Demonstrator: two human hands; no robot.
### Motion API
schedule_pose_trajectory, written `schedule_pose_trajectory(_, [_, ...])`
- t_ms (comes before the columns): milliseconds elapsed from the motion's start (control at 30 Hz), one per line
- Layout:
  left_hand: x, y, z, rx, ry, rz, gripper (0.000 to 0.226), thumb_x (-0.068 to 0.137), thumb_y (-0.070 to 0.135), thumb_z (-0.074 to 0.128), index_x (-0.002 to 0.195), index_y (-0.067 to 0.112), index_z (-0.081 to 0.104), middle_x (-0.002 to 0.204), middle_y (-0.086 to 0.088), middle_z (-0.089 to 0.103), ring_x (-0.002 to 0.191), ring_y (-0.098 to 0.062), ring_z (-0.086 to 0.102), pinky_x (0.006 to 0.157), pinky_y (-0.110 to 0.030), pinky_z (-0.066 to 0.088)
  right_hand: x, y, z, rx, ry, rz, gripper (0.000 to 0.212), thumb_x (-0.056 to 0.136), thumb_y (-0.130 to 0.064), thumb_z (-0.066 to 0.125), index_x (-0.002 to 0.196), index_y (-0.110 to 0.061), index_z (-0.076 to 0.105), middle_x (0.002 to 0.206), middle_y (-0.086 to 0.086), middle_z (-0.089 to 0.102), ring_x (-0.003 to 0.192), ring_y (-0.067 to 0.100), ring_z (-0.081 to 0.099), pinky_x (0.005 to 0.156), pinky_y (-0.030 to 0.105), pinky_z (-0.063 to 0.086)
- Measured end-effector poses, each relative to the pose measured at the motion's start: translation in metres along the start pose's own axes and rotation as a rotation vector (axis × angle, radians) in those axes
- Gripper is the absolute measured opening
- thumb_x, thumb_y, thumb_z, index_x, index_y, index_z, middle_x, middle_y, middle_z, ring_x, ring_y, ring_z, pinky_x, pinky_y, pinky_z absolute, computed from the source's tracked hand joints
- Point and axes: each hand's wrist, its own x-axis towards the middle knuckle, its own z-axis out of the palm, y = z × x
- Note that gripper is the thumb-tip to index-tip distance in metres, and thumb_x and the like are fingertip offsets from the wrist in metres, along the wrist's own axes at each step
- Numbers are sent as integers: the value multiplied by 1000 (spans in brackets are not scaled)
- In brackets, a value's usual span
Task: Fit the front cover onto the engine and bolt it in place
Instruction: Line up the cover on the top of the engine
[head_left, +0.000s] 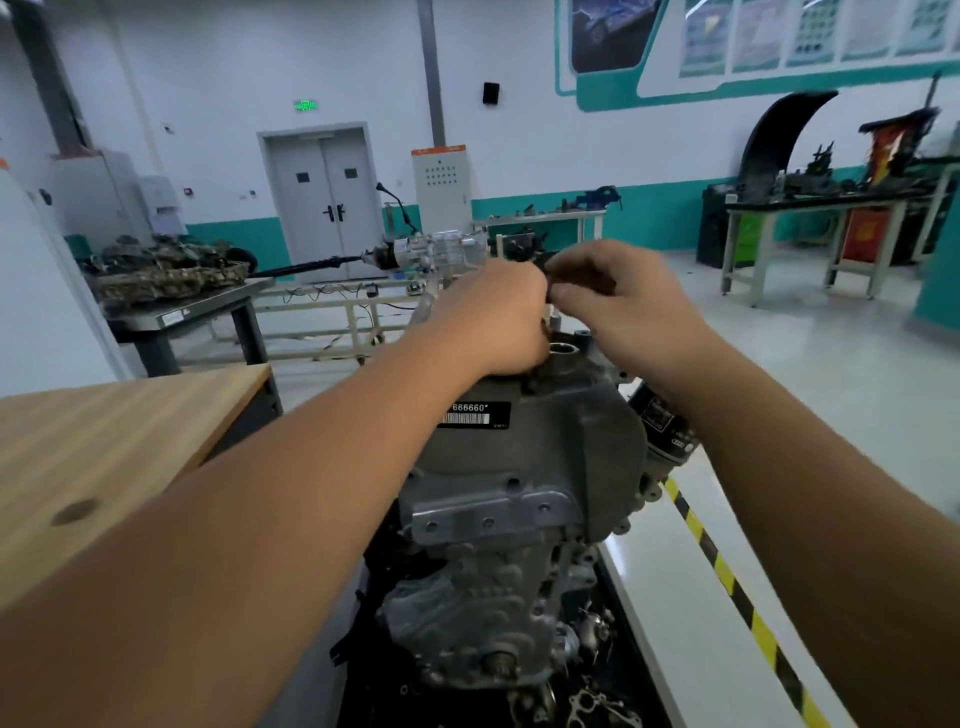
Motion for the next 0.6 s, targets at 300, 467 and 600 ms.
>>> schedule_pose_trajectory(300, [-14, -3, 14, -182, 382, -139, 20, 75, 31, 64, 94, 34, 69, 83, 15, 69, 92, -16, 61, 84, -38, 49, 15, 40, 19, 88, -147, -9, 24, 93, -14, 74, 116, -17, 79, 106, -3, 79, 101, 7, 71, 98, 35, 54])
schedule_pose_trajectory(467, [-70, -26, 20, -252, 954, -156, 23, 92, 22, 61, 112, 17, 70, 108, 5, 71, 103, -10, 62, 94, -32, 47, 14, 39, 29, -93, -12, -70, 20, 95, -18, 72, 112, -19, 80, 99, -5, 76, 87, 4, 60, 74, -4, 37])
schedule_pose_trajectory(600, [-177, -11, 113, -791, 1096, -834, 68, 72, 45, 74, 134, 30, 52, 134, 4, 55, 119, -5, 56, 103, -33, 47, 13, 41, 32, -116, 11, -91, 15, 96, -15, 70, 107, -17, 80, 83, -11, 68, 72, -3, 56, 70, -5, 36])
